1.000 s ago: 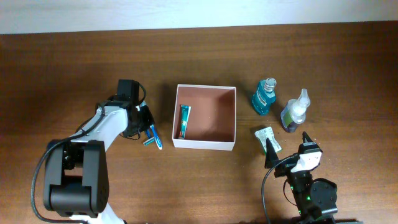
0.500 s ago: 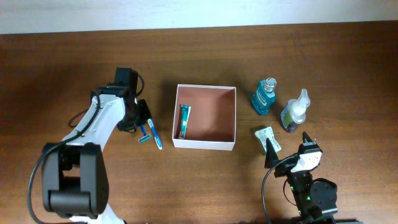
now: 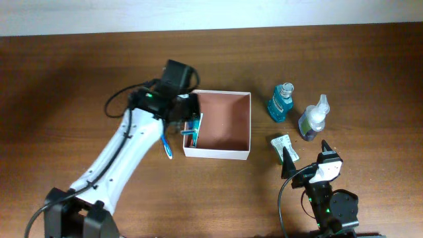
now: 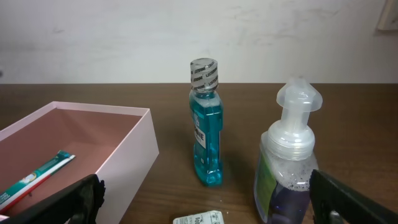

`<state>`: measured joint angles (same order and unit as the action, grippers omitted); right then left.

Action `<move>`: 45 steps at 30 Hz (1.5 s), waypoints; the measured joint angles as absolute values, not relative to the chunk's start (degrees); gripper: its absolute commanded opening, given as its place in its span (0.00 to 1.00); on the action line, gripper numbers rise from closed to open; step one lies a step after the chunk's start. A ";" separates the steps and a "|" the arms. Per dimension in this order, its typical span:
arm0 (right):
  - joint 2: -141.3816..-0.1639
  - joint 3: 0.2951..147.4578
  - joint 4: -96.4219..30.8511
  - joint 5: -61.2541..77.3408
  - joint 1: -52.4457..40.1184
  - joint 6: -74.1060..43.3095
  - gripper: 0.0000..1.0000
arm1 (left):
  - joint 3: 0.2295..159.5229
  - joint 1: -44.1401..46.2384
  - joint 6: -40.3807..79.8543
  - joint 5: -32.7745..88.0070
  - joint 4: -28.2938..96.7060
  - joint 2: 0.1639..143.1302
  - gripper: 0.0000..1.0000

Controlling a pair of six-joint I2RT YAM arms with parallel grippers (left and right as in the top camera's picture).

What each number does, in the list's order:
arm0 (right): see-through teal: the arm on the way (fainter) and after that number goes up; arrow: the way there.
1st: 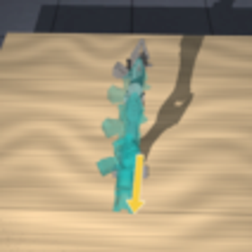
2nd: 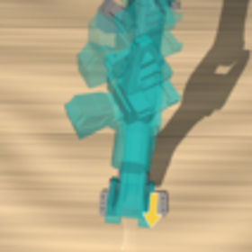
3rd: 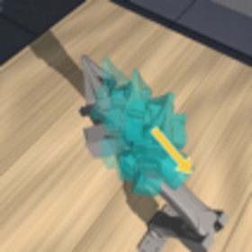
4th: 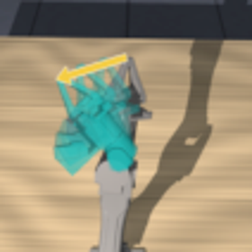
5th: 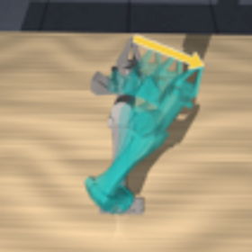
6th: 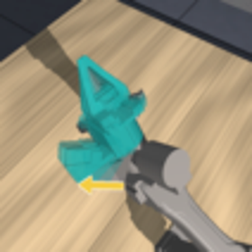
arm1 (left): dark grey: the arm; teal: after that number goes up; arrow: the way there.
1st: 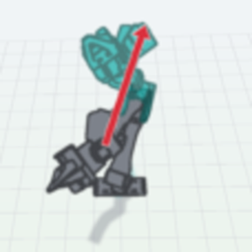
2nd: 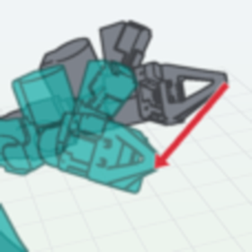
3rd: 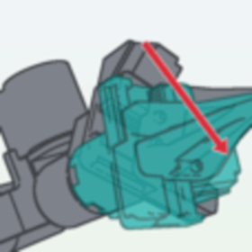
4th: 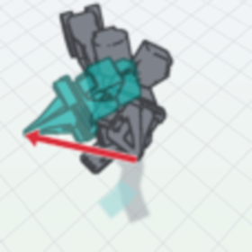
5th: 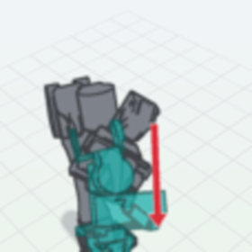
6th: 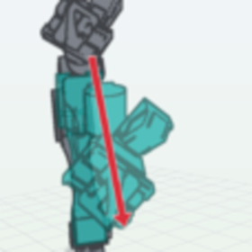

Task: Pack container
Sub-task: 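Carry the blue razor into the box and open the left gripper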

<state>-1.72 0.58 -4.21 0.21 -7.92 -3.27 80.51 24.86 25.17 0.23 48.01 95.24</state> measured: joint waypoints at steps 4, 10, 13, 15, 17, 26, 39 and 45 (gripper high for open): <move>-1.72 0.58 -4.21 0.21 -7.92 -3.27 0.98 | 80.60 28.34 24.84 -1.91 47.86 95.22 0.01; -1.72 0.58 -4.21 0.21 -7.92 -3.27 0.98 | 80.60 29.80 24.64 -3.49 47.72 95.37 0.01; -1.72 0.58 -4.21 0.21 -7.92 -3.29 0.98 | 80.60 30.11 24.64 -3.55 46.87 96.57 0.01; -1.72 0.58 -4.21 0.21 -7.92 -3.25 0.98 | 80.60 30.11 24.64 -3.68 45.91 97.65 0.01; -1.72 0.58 -4.21 0.21 -7.92 -3.27 0.98 | 80.60 30.11 24.64 -3.70 45.39 99.13 0.01; -1.72 0.58 -4.21 0.21 -7.92 -3.27 0.98 | 80.60 30.11 24.62 -5.15 44.12 104.36 0.01; -1.72 0.58 -4.21 0.21 -7.92 -3.27 0.98 | 80.60 30.11 24.45 -7.62 44.10 109.40 0.01; -1.72 0.58 -4.21 0.21 -7.92 -3.27 0.98 | 80.60 30.11 24.45 -7.99 44.07 112.60 0.02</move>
<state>-1.72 0.58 -4.21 0.21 -7.92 -3.27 80.60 30.11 24.45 -7.99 44.07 112.60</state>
